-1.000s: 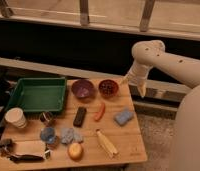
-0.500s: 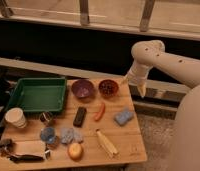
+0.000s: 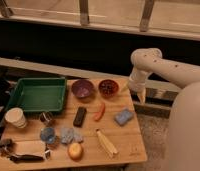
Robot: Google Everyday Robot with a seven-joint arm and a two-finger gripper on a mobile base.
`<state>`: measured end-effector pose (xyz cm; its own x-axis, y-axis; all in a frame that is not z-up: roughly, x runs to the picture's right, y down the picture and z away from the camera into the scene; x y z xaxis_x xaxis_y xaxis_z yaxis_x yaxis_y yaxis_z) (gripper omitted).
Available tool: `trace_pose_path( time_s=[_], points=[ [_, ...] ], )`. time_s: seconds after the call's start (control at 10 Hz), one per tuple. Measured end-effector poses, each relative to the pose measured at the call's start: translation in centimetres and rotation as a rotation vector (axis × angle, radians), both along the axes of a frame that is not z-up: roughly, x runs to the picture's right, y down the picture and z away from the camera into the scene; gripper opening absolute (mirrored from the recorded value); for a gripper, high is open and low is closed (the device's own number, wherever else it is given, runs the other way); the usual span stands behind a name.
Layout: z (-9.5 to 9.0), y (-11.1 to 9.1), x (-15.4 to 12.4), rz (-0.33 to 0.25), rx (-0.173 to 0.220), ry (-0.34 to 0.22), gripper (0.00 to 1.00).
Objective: Wipe tray with sponge
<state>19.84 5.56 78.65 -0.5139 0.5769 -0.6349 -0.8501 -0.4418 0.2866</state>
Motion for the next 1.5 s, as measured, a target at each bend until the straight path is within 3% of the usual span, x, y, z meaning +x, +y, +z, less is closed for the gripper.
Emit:
trace_pose_path(
  time_s=[0.6,1.1,1.5],
  points=[
    [3.5,5.0,-1.7,0.006,-0.137,-0.03,0.8],
    [3.5,5.1,-1.6,0.011,-0.14,-0.02,0.8],
    [5.4,7.4,-0.3,0.042,-0.208,0.043,0.8]
  ],
)
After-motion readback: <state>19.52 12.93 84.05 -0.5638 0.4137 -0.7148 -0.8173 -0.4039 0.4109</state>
